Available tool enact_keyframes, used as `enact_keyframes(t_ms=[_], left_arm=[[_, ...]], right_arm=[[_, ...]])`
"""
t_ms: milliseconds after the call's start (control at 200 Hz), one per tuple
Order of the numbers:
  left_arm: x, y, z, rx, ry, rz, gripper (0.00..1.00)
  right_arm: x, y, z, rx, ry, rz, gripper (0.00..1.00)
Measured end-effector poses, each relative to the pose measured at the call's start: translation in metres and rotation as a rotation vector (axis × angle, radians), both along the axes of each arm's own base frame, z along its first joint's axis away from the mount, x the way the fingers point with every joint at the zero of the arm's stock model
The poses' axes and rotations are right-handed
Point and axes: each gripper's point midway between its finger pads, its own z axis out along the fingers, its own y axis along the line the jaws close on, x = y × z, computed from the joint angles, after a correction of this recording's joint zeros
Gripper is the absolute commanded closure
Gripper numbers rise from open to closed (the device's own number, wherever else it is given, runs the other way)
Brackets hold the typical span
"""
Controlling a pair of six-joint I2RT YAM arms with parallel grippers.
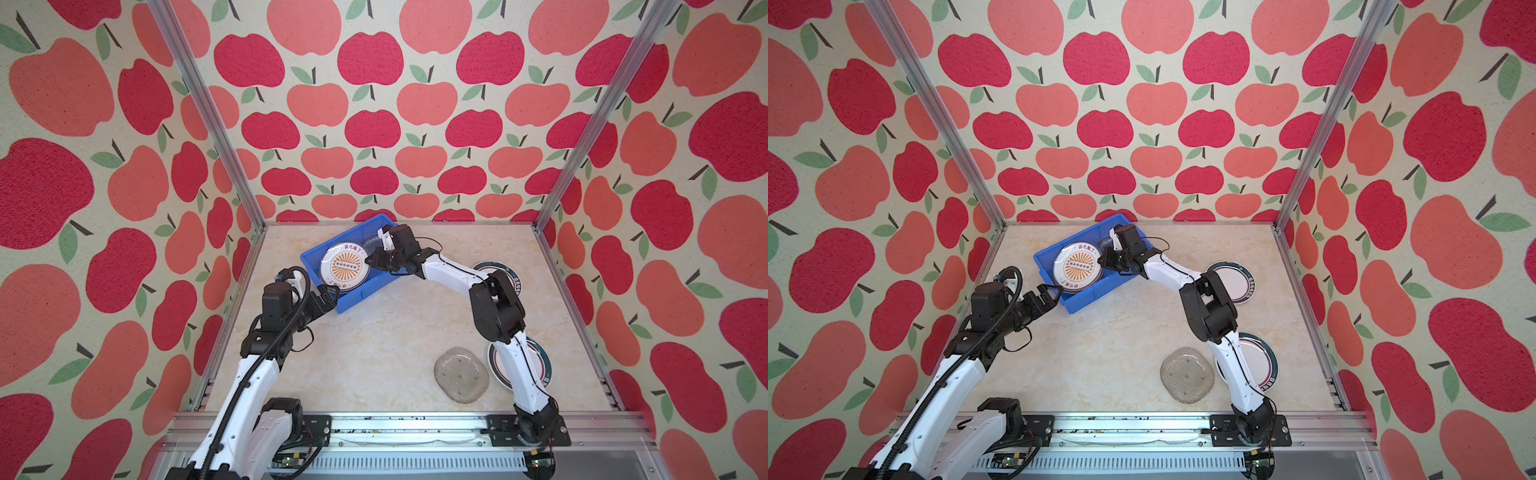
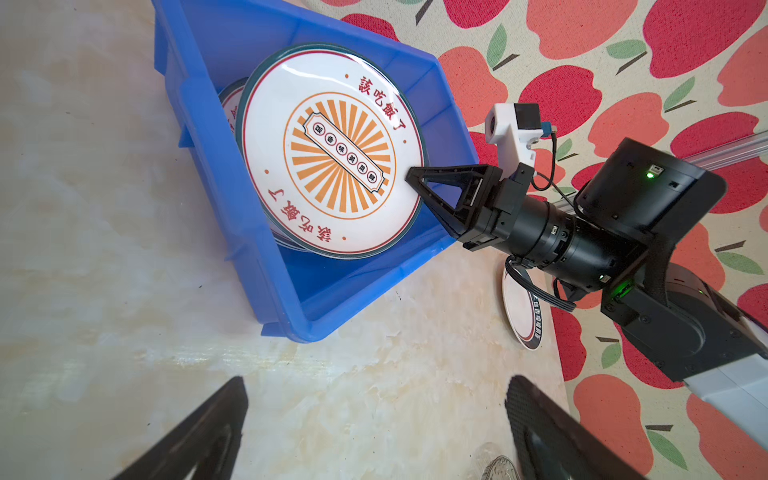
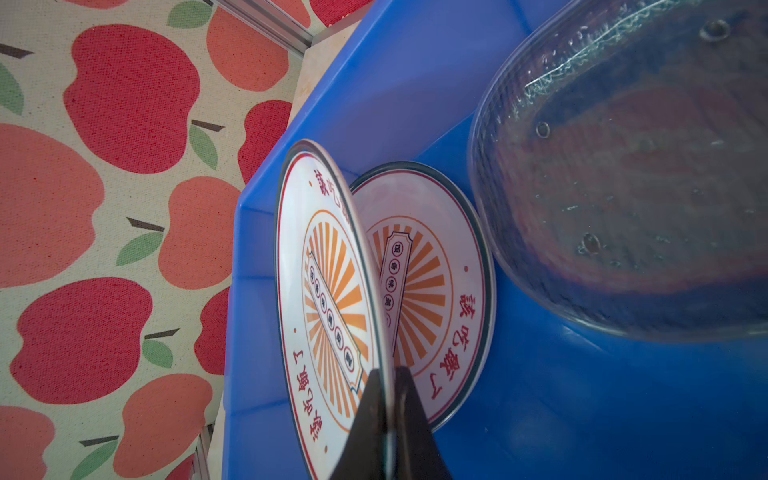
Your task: Place the plates into the plastic bin on the countertop
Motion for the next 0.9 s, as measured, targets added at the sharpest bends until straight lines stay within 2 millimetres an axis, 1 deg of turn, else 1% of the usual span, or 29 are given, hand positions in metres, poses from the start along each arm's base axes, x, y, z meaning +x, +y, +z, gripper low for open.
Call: enact_keyframes(t_ms=[140, 290, 385, 560, 810, 900], left_arm=[[0.001, 0.000, -0.002, 0.000, 0.007, 0.001, 0.01], [0.001, 0.001, -0.001, 0.000, 0.005, 0.002, 0.01], [0.000, 0.001, 0.000, 0.000, 0.001, 0.005, 0.01], [0.000, 0.002, 0.002, 0.000, -0.006, 0.006, 0.01], [0.001, 0.005, 0.002, 0.000, -0.009, 0.016, 0.01], [0.001, 0.005, 0.002, -0.001, -0.009, 0.016, 0.01]], right_arm=[[-0.002, 0.000, 0.002, -0.015, 0.033, 0.021, 1.00], [0.006, 0.016, 0.029, 0.004, 0.001, 0.067, 1.00], [0.008, 0.022, 0.039, 0.000, -0.019, 0.087, 1.00], [0.002, 0.029, 0.033, -0.034, -0.013, 0.114, 1.00], [-0.001, 0.028, 0.032, -0.046, -0.007, 0.120, 1.00], [-0.001, 0.024, 0.029, -0.046, -0.001, 0.119, 1.00]])
